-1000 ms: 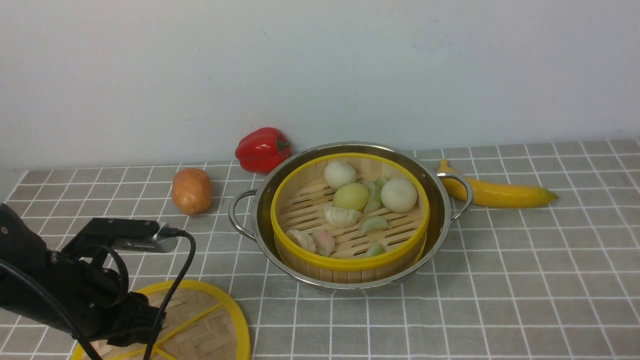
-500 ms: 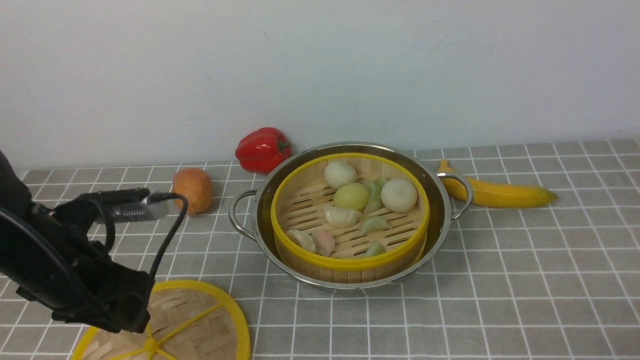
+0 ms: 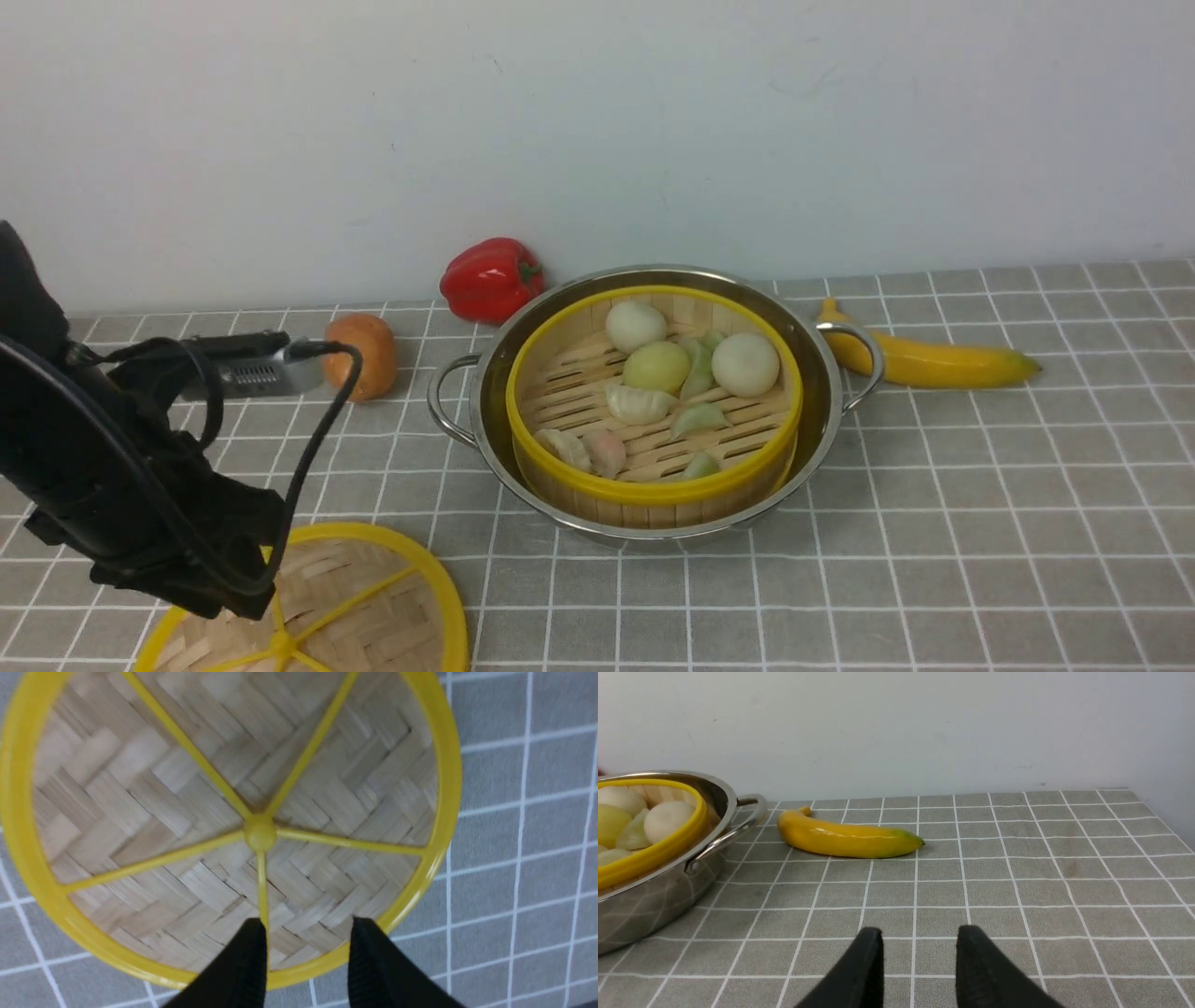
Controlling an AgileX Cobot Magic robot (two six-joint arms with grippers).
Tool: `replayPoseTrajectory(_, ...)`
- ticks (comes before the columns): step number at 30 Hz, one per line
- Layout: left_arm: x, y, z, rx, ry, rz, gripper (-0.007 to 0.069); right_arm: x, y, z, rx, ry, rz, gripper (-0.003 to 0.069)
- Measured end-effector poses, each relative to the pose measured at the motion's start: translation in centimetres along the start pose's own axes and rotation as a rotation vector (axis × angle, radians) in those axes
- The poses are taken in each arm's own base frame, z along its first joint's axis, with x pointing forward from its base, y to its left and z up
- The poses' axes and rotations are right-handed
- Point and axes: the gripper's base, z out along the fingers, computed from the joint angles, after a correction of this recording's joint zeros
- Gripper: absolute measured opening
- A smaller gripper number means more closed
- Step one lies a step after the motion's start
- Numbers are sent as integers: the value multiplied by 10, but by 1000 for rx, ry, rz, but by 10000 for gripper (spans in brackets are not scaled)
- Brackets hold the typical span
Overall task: Place the steamer in the pot on the grey tablecloth, and put the lid on the steamer.
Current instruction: 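Grasp the bamboo steamer lid lying on the table by its centre knob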
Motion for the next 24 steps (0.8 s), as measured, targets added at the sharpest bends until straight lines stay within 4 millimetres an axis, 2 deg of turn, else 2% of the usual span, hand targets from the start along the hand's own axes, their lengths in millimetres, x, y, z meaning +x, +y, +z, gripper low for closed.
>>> replayPoseTrajectory(6,-2,-9,8,-90,57,16,239,0,0,0,0,0,0,240)
replayPoseTrajectory(12,-9,4,28,-187,151,-32,240,0,0,0,0,0,1,240)
replayPoseTrajectory(18,-13,3,40,-149,187,-63,240,0,0,0,0,0,1,240)
replayPoseTrajectory(24,-14,1,42,-121,191,-77,239,0,0,0,0,0,1,240)
